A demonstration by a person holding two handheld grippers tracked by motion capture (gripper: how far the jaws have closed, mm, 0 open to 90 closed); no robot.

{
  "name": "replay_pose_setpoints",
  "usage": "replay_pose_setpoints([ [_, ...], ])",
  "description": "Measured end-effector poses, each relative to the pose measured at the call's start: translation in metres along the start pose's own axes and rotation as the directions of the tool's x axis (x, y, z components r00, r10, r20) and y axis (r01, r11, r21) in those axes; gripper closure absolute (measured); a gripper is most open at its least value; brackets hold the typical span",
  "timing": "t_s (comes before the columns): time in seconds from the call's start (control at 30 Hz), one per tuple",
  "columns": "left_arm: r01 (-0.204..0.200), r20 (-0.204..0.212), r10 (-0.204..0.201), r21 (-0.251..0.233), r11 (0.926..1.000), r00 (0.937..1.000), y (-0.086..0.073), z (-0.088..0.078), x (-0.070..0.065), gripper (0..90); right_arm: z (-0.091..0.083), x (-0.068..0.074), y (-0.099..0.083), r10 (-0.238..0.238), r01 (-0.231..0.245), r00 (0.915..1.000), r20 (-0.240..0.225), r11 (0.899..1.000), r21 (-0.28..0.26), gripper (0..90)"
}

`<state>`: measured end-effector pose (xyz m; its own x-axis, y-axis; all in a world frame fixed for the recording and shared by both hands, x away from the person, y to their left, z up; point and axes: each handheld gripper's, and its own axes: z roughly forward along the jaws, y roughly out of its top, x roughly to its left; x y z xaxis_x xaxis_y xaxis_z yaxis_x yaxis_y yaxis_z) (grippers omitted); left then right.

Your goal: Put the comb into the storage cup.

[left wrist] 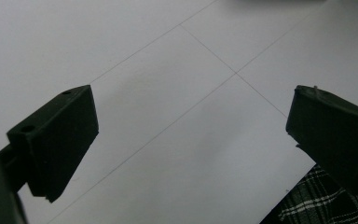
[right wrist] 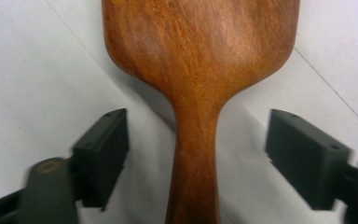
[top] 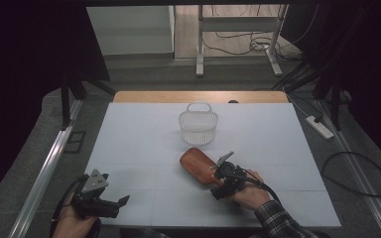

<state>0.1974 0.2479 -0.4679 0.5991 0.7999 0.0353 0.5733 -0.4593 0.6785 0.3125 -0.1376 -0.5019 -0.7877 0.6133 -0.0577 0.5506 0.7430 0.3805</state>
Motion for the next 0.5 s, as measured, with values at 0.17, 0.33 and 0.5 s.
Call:
replay_pose_setpoints([
  [0.17,-0.003,0.0,0.003,0.002,1.0,1.0,0.0001,0.0001,-0.0003,3.1,-0.0017,0.0006,0.0006,0.001,-0.001,1.0,-0.008,1.0,-0.005,42.2],
  [0.33,-0.005,-0.001,0.005,0.003,1.0,1.0,0.0002,0.0003,-0.0005,3.1,-0.0023,0.0003,0.002,0.0,0.0,0.9999,-0.013,1.0,-0.013,57.0],
  [0.5,-0.009,-0.002,0.009,0.006,0.9999,1.0,0.0003,0.0005,-0.0008,3.1,-0.0005,0.0029,0.0027,-0.009,0.009,0.9999,0.007,1.0,0.001,68.7],
])
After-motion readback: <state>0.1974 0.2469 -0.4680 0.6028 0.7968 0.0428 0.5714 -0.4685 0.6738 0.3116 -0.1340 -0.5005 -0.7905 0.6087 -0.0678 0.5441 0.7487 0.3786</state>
